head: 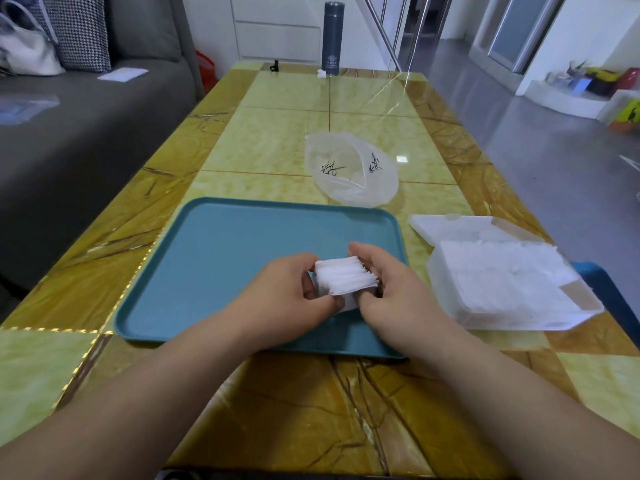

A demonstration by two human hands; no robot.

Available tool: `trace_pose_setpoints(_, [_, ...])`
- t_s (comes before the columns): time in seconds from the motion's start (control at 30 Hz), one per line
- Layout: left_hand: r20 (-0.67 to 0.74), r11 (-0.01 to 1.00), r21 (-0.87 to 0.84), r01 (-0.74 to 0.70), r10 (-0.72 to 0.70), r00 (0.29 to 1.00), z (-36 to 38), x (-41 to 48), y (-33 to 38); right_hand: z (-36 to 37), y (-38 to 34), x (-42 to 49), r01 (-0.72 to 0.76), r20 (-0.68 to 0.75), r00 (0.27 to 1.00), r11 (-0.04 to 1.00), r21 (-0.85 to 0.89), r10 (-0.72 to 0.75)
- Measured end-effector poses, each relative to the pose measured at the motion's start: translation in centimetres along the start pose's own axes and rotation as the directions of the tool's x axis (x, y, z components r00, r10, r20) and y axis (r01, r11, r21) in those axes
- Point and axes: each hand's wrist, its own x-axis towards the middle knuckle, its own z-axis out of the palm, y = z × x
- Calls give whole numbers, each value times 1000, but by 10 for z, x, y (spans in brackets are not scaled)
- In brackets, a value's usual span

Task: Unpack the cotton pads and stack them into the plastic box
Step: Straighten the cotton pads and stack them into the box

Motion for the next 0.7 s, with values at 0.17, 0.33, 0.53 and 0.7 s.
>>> trace_pose_setpoints(0.17, [-27, 1000, -14, 20, -21, 999, 13, -2, 5, 11, -5, -4, -58, 3, 998, 996, 73, 58])
trace_pose_setpoints(0.33, [-24, 999, -32, 2, -3, 1000, 11, -5, 7, 10, -7, -5, -67, 51, 997, 992, 107, 62])
trace_pose_setpoints(0.53, [-27, 986, -161, -33, 29, 999, 2, -5, 9, -10, -11, -7, 24, -30, 999, 994, 111, -20])
trace_pose_setpoints(0.7, [-111, 948, -311, -70, 37, 993, 0, -12, 33, -48, -14, -24, 26, -96, 995, 972, 235, -4])
